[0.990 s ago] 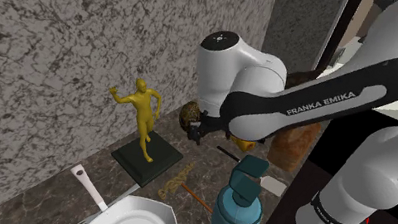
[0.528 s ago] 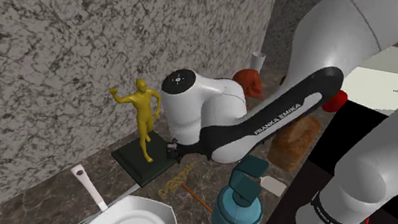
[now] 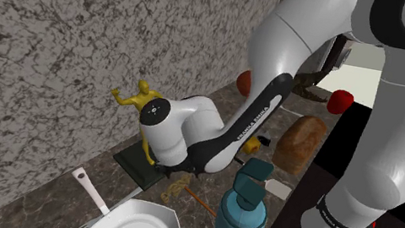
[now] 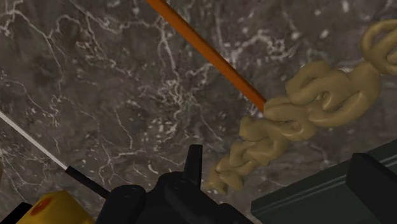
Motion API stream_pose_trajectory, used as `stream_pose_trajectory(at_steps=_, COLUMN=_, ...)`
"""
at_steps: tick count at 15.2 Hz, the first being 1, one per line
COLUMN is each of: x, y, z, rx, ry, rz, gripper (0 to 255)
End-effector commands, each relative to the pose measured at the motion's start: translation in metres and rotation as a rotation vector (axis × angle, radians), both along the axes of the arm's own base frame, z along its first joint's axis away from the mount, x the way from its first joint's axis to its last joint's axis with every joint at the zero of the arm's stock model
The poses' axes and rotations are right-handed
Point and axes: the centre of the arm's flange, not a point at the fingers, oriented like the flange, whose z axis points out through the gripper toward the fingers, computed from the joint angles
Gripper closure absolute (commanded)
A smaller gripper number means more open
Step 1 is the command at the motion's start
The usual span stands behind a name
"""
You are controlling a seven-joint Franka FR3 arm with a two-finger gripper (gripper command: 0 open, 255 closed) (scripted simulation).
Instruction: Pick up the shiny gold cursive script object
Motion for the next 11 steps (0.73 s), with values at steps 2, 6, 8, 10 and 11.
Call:
stream_pose_trajectory(at_steps=2, x=0.000, y=0.001, z=-0.016, rx=-0.001, ry=-0.001, rz=-0.002, gripper=0)
stream_pose_trajectory(at_steps=6, x=0.000, y=0.001, z=-0.030, rx=-0.001, ry=-0.001, rz=-0.002, gripper=0)
stream_pose_trajectory(at_steps=8, x=-0.001, y=0.001, z=-0.030, rx=-0.001, ry=-0.001, rz=-0.002, gripper=255)
stream_pose_trajectory(at_steps=10, x=-0.001, y=0.001, z=-0.030, rx=-0.001, ry=-0.001, rz=-0.002, gripper=255)
stream_pose_trajectory(at_steps=11, x=-0.001, y=0.001, z=-0.030, rx=-0.001, ry=-0.001, rz=-0.002, gripper=255)
